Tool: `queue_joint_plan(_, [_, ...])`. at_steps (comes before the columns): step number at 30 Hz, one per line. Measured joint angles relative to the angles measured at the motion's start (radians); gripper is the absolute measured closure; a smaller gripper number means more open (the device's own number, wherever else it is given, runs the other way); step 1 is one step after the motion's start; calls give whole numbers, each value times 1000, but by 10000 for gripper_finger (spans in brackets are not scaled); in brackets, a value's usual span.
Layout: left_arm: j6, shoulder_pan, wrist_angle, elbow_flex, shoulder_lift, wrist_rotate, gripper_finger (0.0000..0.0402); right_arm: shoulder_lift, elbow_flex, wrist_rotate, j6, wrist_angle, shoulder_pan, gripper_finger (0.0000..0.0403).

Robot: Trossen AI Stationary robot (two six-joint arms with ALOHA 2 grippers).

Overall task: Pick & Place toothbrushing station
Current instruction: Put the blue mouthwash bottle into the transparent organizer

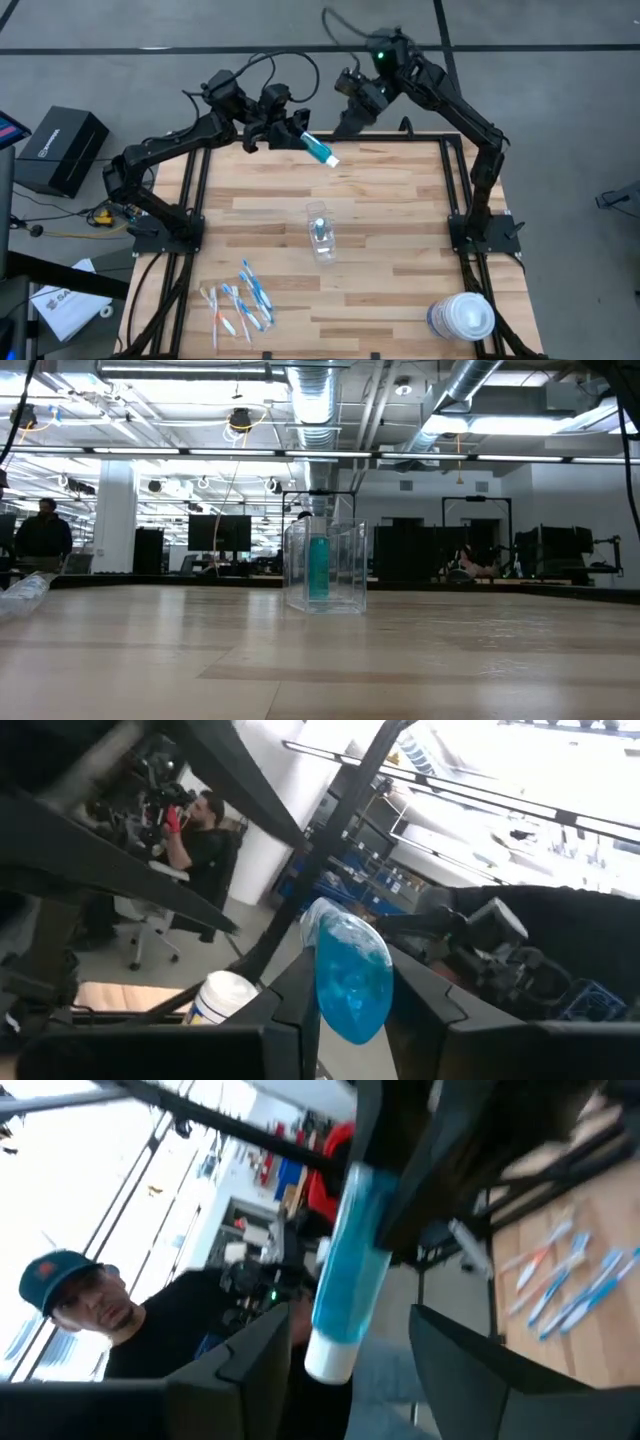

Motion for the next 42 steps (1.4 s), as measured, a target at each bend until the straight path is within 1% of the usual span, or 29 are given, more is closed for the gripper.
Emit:
queue_joint_plan(2, [18, -3, 10, 0, 0, -26, 327, -1, 0, 1, 37, 67, -27, 202])
queue_joint_plan(4, [40, -2, 28, 0, -10, -78, 327, -10, -1, 7, 63, 139, -57, 200])
queue_joint_plan(6, [57, 0, 85, 0, -20, -150, 327, -31, -1, 33, 66, 225, -79, 203])
queue_joint_plan(8, [52, 17, 142, 0, -35, -239, 327, -65, -1, 78, 22, 307, -100, 210])
queue_joint_plan(9, [36, 24, 178, 0, -39, -302, 327, -84, 0, 112, -17, 348, -107, 214])
queue_joint_plan(11, [-22, 39, 248, 1, -42, -406, 327, -128, 1, 203, -136, 372, -120, 224])
queue_joint_plan(13, [-114, 61, 311, 1, -39, -475, 327, -171, 1, 309, -304, 354, -129, 235])
queue_joint_plan(15, [-177, 72, 347, 1, -39, -522, 327, -213, 1, 435, -495, 296, -129, 245])
queue_joint_plan(18, [-216, 73, 346, 1, -40, -533, 327, -259, 2, 637, -732, 198, -109, 258])
queue_joint_plan(20, [-223, 58, 343, 0, -39, -541, 328, -269, 2, 721, -817, 132, -92, 264])
queue_joint_plan(21, [-221, 47, 344, 0, -39, -550, 328, -268, 2, 738, -838, 101, -86, 267])
queue_joint_plan(24, [-197, 25, 340, 1, -39, -552, 328, -256, 0, 744, -855, 45, -73, 270])
queue_joint_plan(26, [-175, 13, 316, 1, -39, -557, 328, -243, 1, 749, -891, 40, -58, 268])
queue_joint_plan(29, [-171, 11, 291, 0, -39, -559, 328, -236, 0, 786, -951, 27, -21, 261])
queue_joint_plan(32, [-172, 11, 290, 0, -39, -563, 328, -231, 1, 817, -998, 27, 16, 250])
queue_joint_plan(42, [-201, 12, 263, 0, -39, -556, 328, -232, 0, 842, -1065, 31, 31, 201])
